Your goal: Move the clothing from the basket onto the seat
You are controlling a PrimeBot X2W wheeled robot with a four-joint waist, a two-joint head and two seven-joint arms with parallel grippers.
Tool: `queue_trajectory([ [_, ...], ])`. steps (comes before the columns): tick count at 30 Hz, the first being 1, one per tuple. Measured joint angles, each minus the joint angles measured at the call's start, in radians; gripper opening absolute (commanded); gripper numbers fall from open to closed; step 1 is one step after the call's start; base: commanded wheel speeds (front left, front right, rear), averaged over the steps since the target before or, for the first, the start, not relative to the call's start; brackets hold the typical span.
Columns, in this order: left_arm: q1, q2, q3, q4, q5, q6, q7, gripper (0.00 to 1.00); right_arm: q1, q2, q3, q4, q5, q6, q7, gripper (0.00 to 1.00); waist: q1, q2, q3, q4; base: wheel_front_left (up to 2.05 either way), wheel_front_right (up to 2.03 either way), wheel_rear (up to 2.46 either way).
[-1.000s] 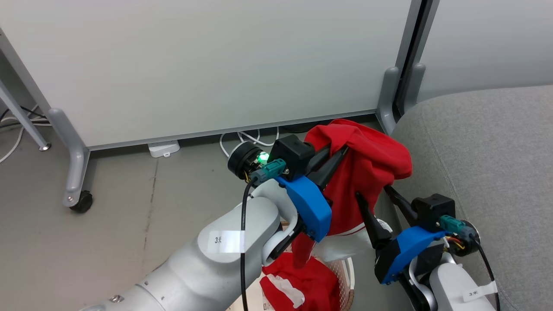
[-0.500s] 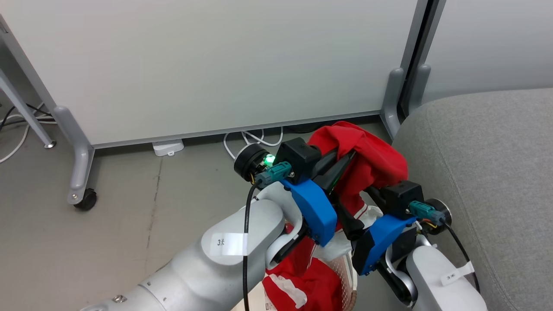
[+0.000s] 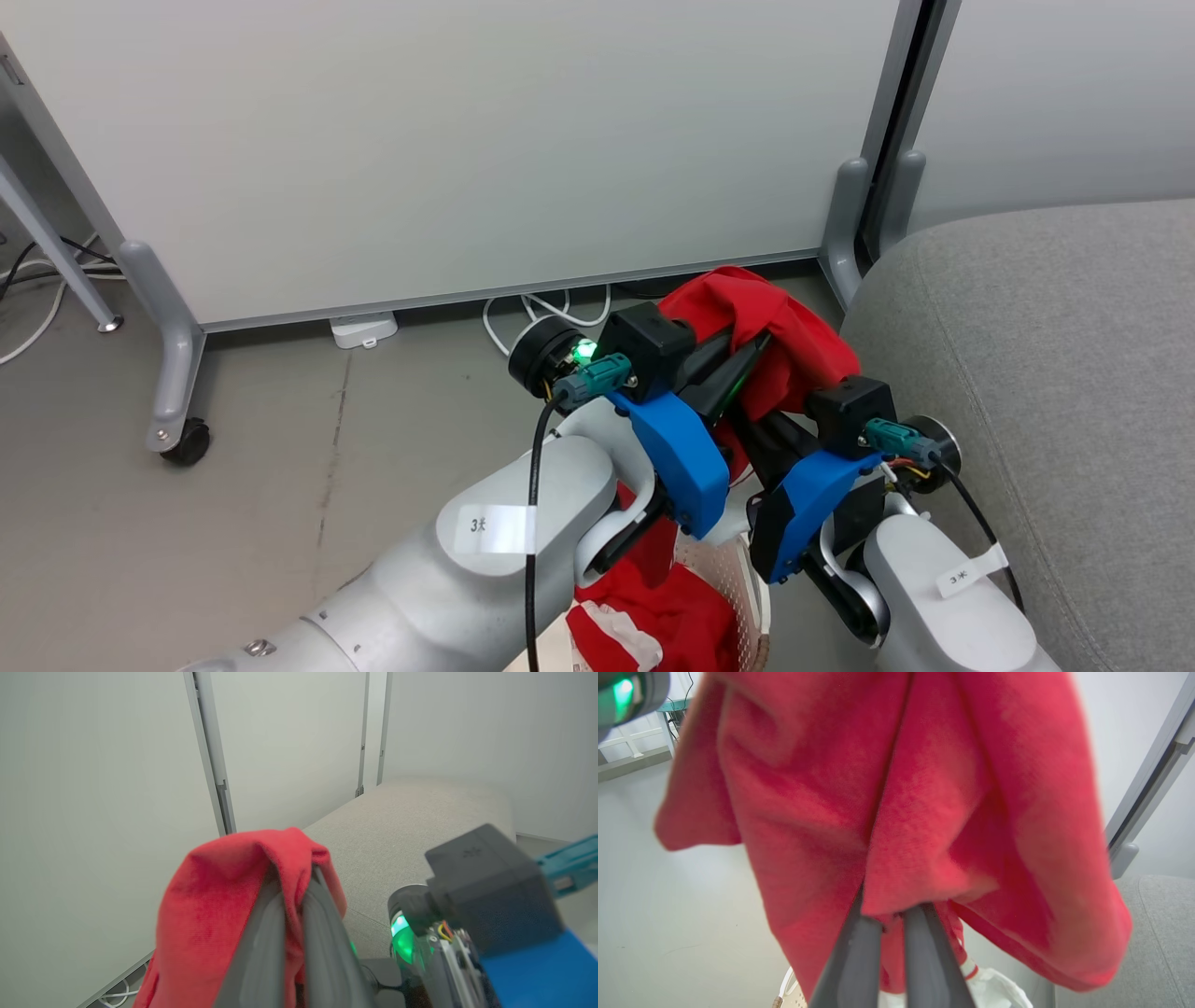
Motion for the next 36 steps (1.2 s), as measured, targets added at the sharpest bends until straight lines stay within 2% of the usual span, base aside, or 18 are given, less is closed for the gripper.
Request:
queue_trajectory([
  [36, 0.014, 0.000, 0.031, 0.063, 0.017, -0.009, 0.000, 0.00, 0.005, -0.003, -0.013, 0.011, 0.002, 0.000, 0.006, 0.00, -0.0001, 0.0000, -0.002, -0.024, 0.00, 0.00, 0.00],
])
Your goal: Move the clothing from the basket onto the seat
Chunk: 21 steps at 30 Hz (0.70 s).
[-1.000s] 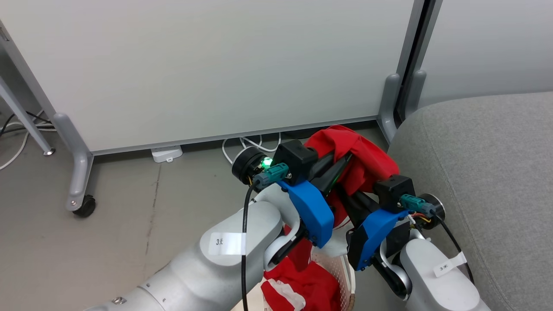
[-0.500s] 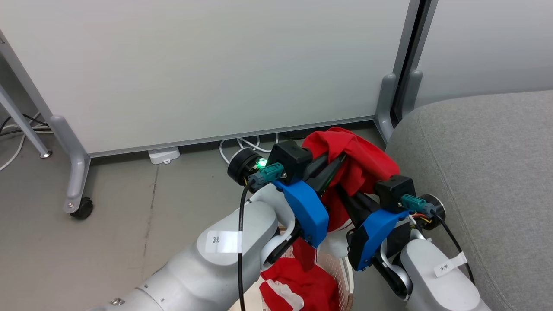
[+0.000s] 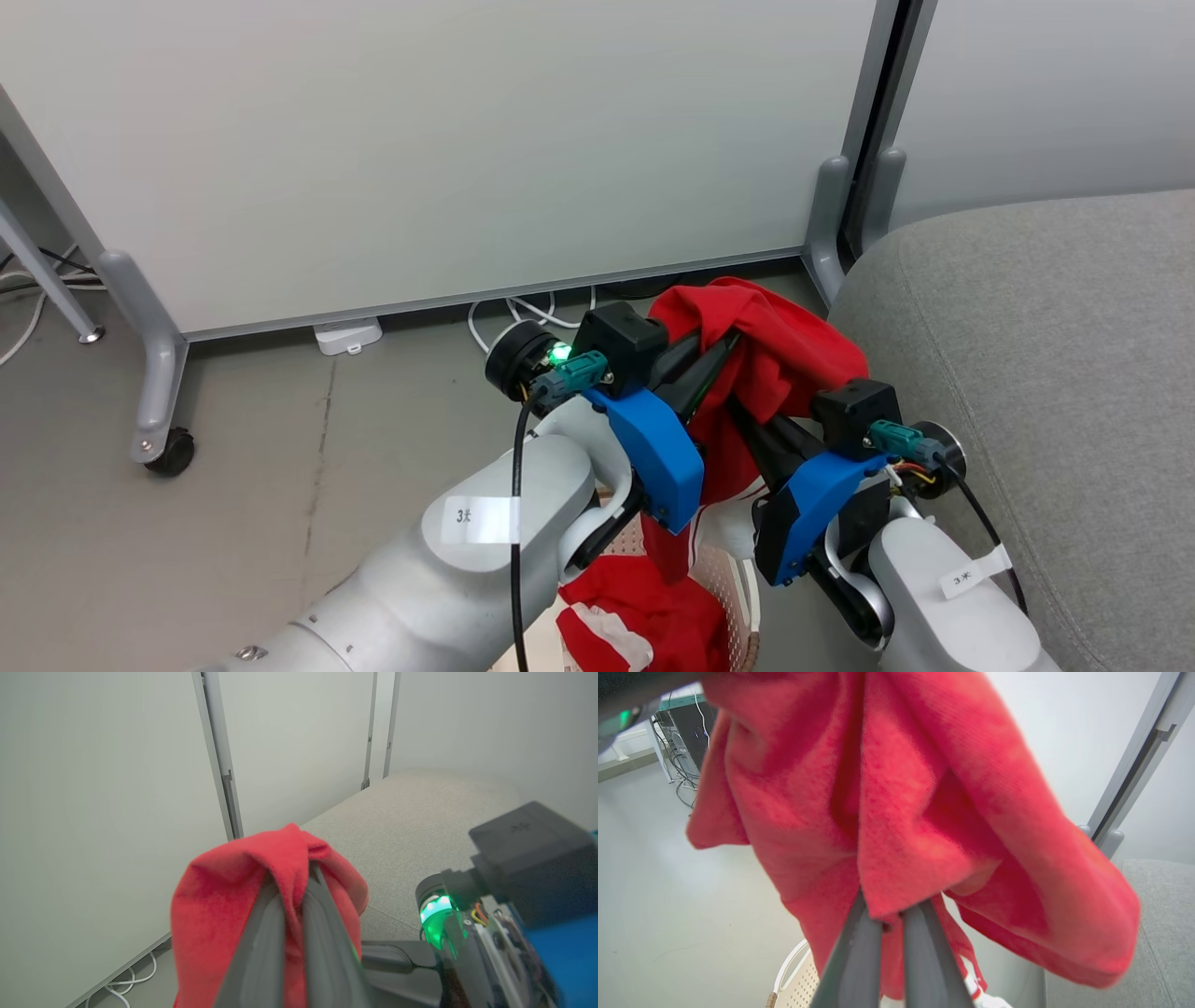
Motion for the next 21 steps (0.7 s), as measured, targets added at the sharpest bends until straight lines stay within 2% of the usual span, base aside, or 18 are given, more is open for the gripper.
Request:
queue_trajectory([
  [5, 0.000, 0.000, 0.003, 0.001, 0.005, 0.000, 0.000, 0.00, 0.001, 0.000, -0.002, -0.003, 0.000, 0.000, 0.001, 0.00, 0.0000, 0.0000, 0.000, -0.001, 0.00, 0.00, 0.00],
  [6, 0.000, 0.000, 0.005, 0.001, 0.006, 0.000, 0.000, 0.35, 0.001, 0.000, -0.002, -0.004, 0.000, 0.000, 0.002, 0.00, 0.0000, 0.0000, 0.000, -0.001, 0.00, 0.00, 0.00],
  [7, 0.000, 0.000, 0.006, 0.001, 0.006, 0.000, 0.000, 1.00, 0.001, 0.000, -0.003, -0.005, -0.001, 0.000, 0.003, 0.00, 0.0000, 0.0000, 0.000, -0.001, 0.00, 0.00, 0.00],
  [17, 0.000, 0.000, 0.007, 0.003, 0.006, 0.005, -0.001, 1.00, 0.004, 0.000, -0.004, -0.010, -0.001, 0.000, 0.007, 0.00, 0.0000, 0.0000, -0.001, -0.001, 0.00, 0.00, 0.00],
  [21, 0.005, 0.000, 0.036, -0.006, 0.035, 0.016, -0.001, 1.00, 0.006, 0.000, -0.008, -0.013, -0.001, 0.000, 0.008, 0.00, 0.0000, 0.0000, -0.002, 0.000, 0.00, 0.00, 0.00],
])
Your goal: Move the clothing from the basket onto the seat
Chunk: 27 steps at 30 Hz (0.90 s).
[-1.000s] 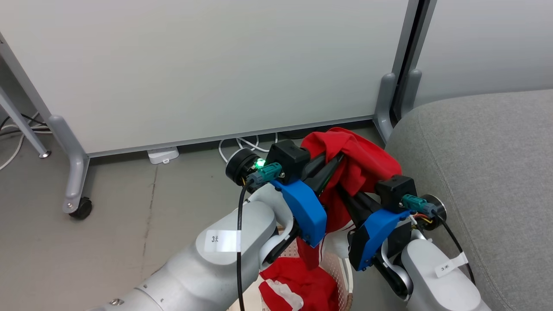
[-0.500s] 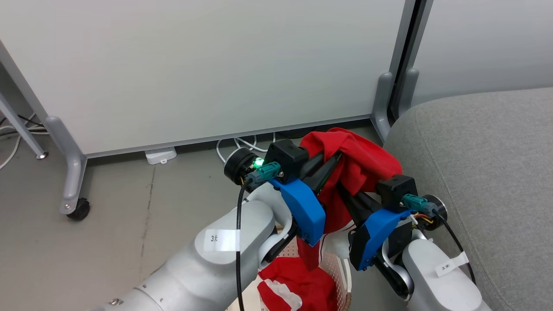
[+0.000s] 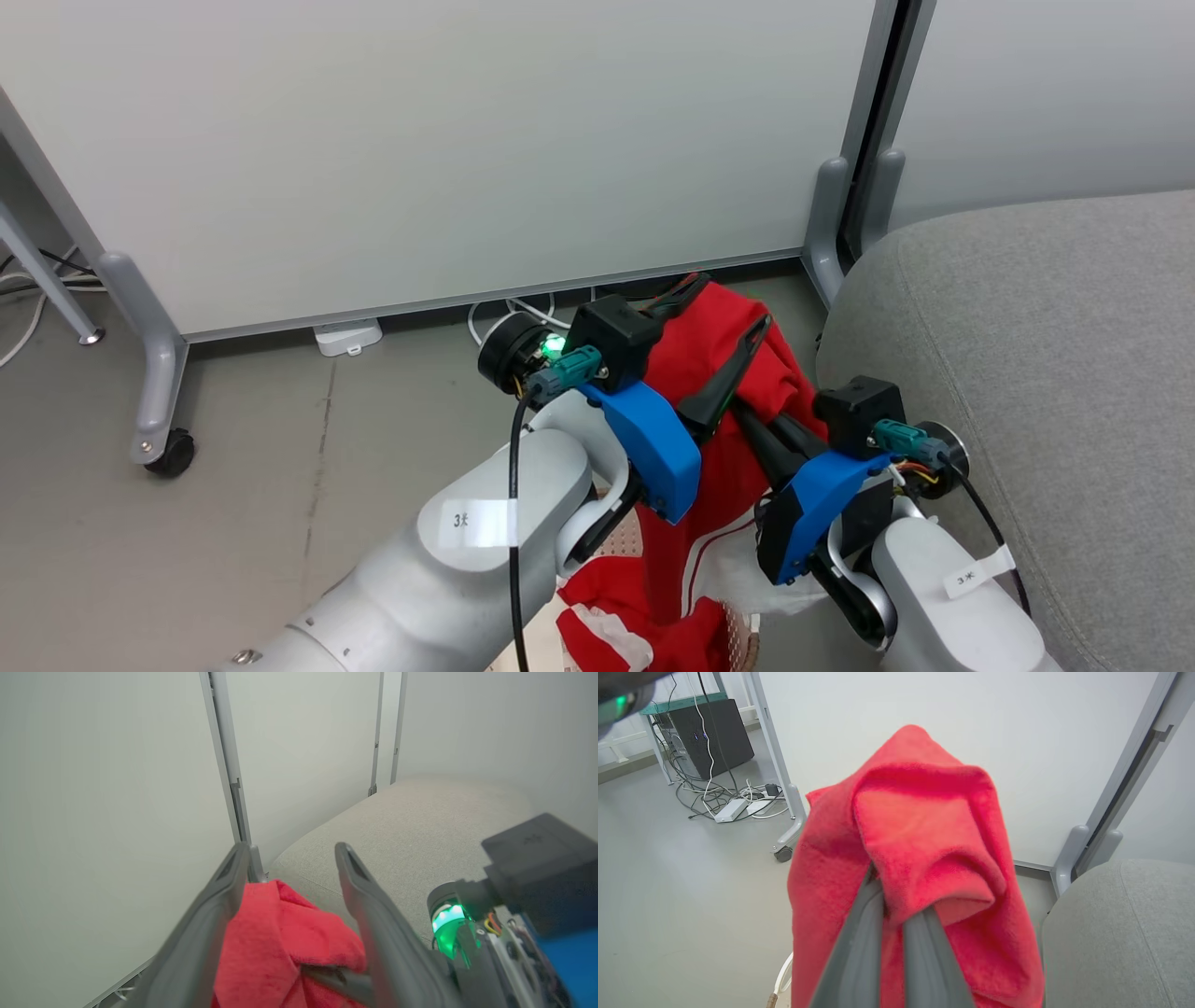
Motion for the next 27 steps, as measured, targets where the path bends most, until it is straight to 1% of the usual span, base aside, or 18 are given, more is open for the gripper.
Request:
queue_trajectory([
  [3, 0.031, 0.003, 0.049, -0.029, 0.049, 0.009, 0.000, 1.00, 0.008, -0.002, -0.011, -0.006, 0.000, 0.000, -0.001, 0.00, 0.0000, 0.0000, 0.000, 0.004, 0.00, 0.00, 0.00],
  [5, 0.067, 0.017, 0.088, -0.062, 0.087, 0.010, 0.000, 1.00, 0.008, -0.003, -0.019, -0.014, -0.001, 0.000, -0.004, 0.00, 0.0000, 0.0000, 0.001, 0.007, 0.00, 0.00, 0.00],
  [10, 0.198, 0.083, 0.212, -0.158, 0.187, 0.013, 0.000, 1.00, 0.024, -0.009, -0.037, -0.043, -0.008, 0.000, -0.003, 0.00, 0.0000, 0.0000, 0.003, 0.009, 0.00, 0.00, 0.00],
  [13, 0.284, 0.110, 0.290, -0.219, 0.247, 0.011, 0.000, 1.00, 0.037, -0.013, -0.048, -0.064, -0.010, 0.000, 0.002, 0.00, 0.0000, 0.0000, 0.004, 0.010, 0.00, 0.00, 0.00],
  [22, 0.515, 0.145, 0.497, -0.348, 0.407, -0.011, 0.000, 1.00, 0.079, -0.021, -0.077, -0.123, -0.032, 0.000, 0.024, 0.00, 0.0000, 0.0000, 0.009, 0.013, 0.00, 0.00, 0.00],
  [27, 0.606, 0.148, 0.581, -0.388, 0.466, -0.025, 0.000, 1.00, 0.098, -0.021, -0.090, -0.143, -0.035, 0.000, 0.036, 0.00, 0.0000, 0.0000, 0.009, 0.012, 0.00, 0.00, 0.00],
])
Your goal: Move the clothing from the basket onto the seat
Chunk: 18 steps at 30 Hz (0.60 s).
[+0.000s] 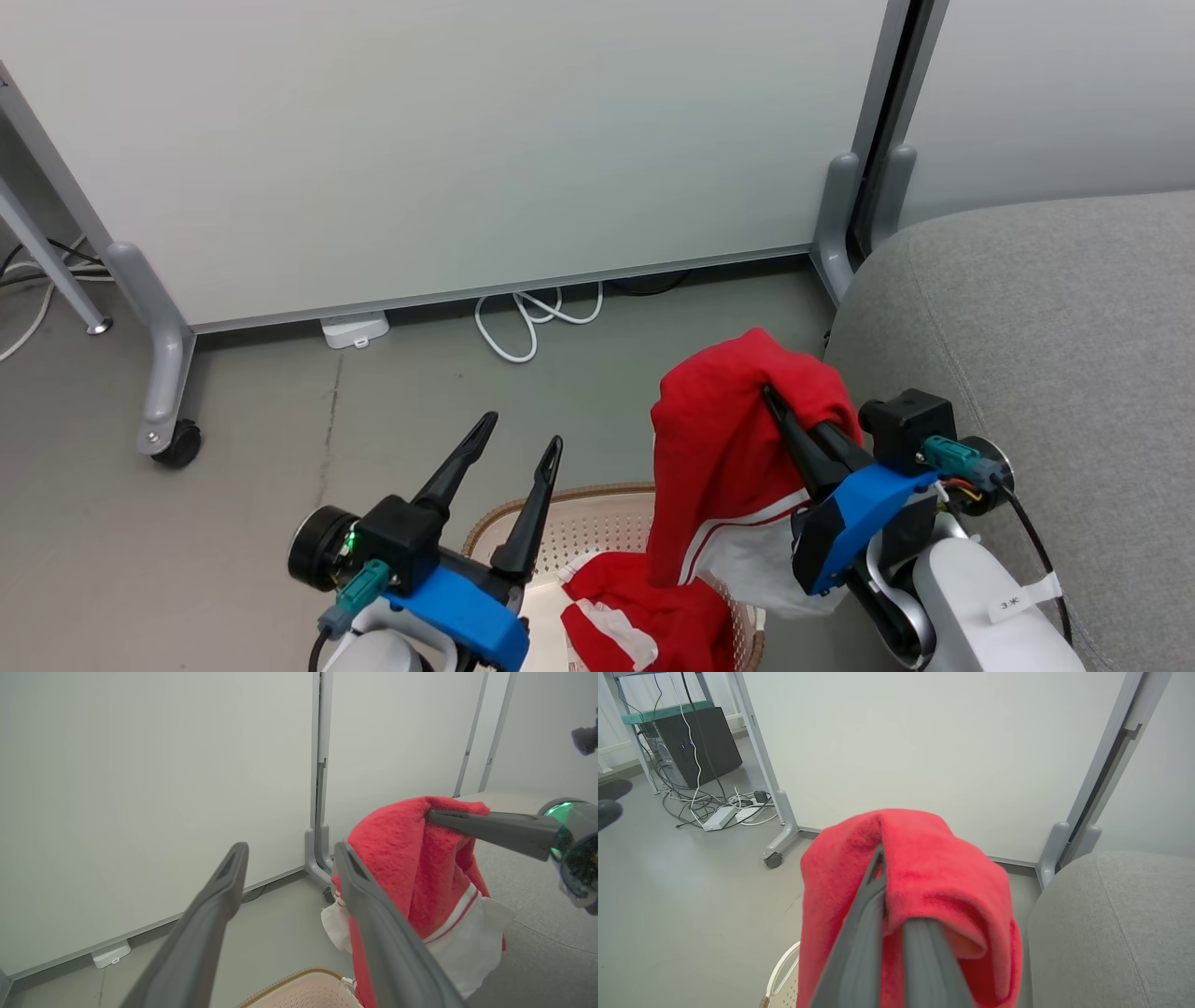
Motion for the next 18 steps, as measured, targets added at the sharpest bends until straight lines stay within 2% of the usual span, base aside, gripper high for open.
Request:
queue_trajectory([
  [12, 0.074, -0.016, 0.075, -0.011, 0.058, -0.016, 0.000, 1.00, 0.019, 0.002, -0.018, -0.037, -0.007, 0.000, 0.017, 0.00, 0.0000, 0.0000, 0.003, -0.007, 0.00, 0.00, 0.00],
  [18, 0.089, -0.017, 0.079, -0.021, 0.057, -0.017, 0.000, 1.00, 0.021, 0.008, -0.018, -0.048, -0.008, 0.000, 0.020, 0.00, 0.0001, 0.0000, 0.008, -0.052, 0.00, 0.00, 0.00],
])
